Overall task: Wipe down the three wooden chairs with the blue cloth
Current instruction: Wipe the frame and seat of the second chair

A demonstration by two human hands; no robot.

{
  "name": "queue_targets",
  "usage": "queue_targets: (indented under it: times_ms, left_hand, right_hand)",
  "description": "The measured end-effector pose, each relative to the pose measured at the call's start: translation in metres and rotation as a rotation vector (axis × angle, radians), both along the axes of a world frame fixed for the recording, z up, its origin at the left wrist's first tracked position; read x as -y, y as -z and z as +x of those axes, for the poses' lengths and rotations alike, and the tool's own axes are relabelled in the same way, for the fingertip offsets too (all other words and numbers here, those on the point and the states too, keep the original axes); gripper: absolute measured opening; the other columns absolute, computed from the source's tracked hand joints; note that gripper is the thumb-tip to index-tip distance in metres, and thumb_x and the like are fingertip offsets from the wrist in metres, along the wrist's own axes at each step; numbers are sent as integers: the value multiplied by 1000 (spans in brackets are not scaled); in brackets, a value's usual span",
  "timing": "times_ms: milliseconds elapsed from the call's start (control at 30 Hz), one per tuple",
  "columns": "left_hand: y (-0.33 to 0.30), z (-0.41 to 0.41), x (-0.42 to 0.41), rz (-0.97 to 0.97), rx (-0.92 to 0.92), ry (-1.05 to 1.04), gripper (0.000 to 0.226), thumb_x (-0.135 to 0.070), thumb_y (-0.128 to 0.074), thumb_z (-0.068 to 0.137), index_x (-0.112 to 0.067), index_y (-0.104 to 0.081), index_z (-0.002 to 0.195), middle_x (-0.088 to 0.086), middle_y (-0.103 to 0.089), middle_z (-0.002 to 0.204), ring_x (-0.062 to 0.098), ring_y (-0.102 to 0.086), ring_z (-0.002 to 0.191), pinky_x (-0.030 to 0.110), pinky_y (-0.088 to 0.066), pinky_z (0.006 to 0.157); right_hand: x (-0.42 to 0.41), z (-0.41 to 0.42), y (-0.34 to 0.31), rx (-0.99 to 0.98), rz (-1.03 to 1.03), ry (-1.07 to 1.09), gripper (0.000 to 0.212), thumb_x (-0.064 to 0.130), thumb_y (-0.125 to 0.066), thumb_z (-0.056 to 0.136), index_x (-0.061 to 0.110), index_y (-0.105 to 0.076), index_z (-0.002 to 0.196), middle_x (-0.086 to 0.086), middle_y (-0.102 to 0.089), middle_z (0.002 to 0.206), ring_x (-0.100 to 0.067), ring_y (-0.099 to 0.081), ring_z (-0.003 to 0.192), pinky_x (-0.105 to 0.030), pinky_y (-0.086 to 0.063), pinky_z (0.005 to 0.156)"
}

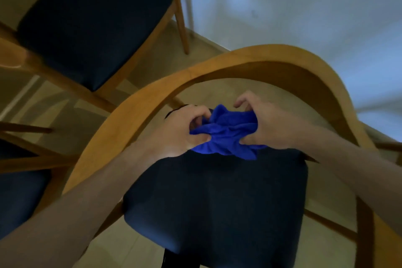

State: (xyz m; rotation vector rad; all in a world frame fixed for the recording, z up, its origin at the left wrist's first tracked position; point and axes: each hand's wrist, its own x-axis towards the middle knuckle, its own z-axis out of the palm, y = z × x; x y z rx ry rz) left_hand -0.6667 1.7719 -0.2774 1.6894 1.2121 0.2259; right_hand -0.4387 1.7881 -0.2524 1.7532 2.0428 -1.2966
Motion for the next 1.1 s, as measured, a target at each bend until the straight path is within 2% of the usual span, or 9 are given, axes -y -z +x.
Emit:
queue_targets:
  times_ms: [167,300,433,567,633,800,900,1000,1100]
  left_hand:
    - [4,24,2,122,-114,-104,23,-23,-67,87,-39,-64,104,-13,-52,96,4,-53,84,19,-43,76]
    - [-4,26,16,168,-88,-100,24,-11,-69,84,-34,-68,91,-16,-53,93,3,-54,79,12,-40,71]
    - [3,10,58,108,-217,192,28,-10,-63,85,-37,-59,79,-23,-43,100,-5,-46,94,13,-38,77]
    - [33,-14,102,-94,-608,605,21,-15,-56,90,-35,-58,97,-16,-45,109,4,-43,102,24,-35,90]
    - [41,-16,108,-249,-749,687,22,-19,-56,90,-31,-56,108,-9,-52,113,11,-51,103,27,-39,90]
    - [36,20,76,-103,-366,166,68,-47,-73,76,-35,-39,133,-15,-43,128,4,-45,117,26,-43,94]
    - [8,55,41,-334,-61,30,110,-57,-83,56,-41,-21,146,-19,-36,137,1,-36,124,27,-34,101]
    - [-18,72,10,-395,38,183,71,-39,-83,68,-36,-49,131,-15,-63,118,2,-59,108,35,-47,98]
    - [-47,84,-16,-18,-5,315,21,-20,-68,85,-25,-69,106,-7,-71,90,6,-64,82,29,-51,78]
  right_hand:
    - [15,35,-3,-109,-170,118,69,39,-86,69,41,-43,124,14,-59,102,-2,-62,84,-8,-49,56]
    - [35,52,11,-205,-240,335,54,50,-77,75,35,-53,120,12,-67,103,-4,-66,87,-14,-52,63]
    - [60,61,19,-327,-355,481,39,46,-78,76,39,-62,110,15,-71,101,-4,-68,91,-26,-55,79]
    - [84,64,43,-230,-183,498,14,24,-62,94,35,-62,103,13,-67,99,-3,-64,93,-11,-46,71]
    - [94,64,57,-158,-78,454,12,27,-58,96,37,-57,103,12,-59,106,-5,-57,101,-19,-43,85]
    - [94,52,46,-283,4,208,28,16,-53,98,40,-54,113,20,-61,107,2,-59,100,-25,-50,89]
    - [88,43,19,-364,19,88,41,4,-59,91,37,-59,116,21,-62,110,0,-60,105,-22,-50,87]
    - [78,44,-11,-332,98,188,48,5,-69,83,39,-56,114,26,-61,107,10,-58,103,-12,-50,81]
    - [61,52,-40,-241,197,292,54,20,-78,79,42,-50,119,26,-61,106,11,-58,99,-10,-47,74]
